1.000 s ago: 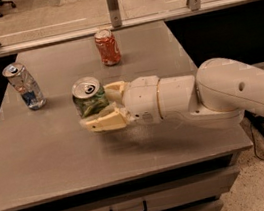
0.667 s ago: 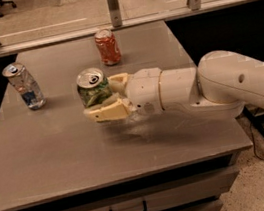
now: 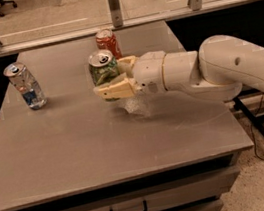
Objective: Move green can near coke can
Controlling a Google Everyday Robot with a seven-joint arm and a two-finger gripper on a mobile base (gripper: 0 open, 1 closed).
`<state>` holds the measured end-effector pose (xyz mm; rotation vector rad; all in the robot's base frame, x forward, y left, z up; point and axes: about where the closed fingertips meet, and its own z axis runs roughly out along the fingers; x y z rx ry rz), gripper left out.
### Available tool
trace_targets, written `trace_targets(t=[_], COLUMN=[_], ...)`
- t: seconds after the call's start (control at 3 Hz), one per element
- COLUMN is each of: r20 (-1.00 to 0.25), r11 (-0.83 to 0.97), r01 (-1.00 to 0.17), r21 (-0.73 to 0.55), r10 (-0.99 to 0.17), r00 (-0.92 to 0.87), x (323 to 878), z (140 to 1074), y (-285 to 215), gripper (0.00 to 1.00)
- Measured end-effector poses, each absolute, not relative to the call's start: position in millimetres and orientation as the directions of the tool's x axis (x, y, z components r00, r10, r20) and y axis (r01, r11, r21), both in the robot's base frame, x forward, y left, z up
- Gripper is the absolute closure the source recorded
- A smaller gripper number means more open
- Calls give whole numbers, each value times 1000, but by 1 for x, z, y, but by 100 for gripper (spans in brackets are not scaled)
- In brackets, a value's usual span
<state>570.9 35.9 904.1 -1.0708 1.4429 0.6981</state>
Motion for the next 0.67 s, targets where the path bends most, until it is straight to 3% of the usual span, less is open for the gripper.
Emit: trace_targets(t=[0.67], r20=[-966], r11=[466], r01=[-861], r21=[-203], r10=[-240], r00=[98], x=[652], z=[906], y=[15], gripper=[100])
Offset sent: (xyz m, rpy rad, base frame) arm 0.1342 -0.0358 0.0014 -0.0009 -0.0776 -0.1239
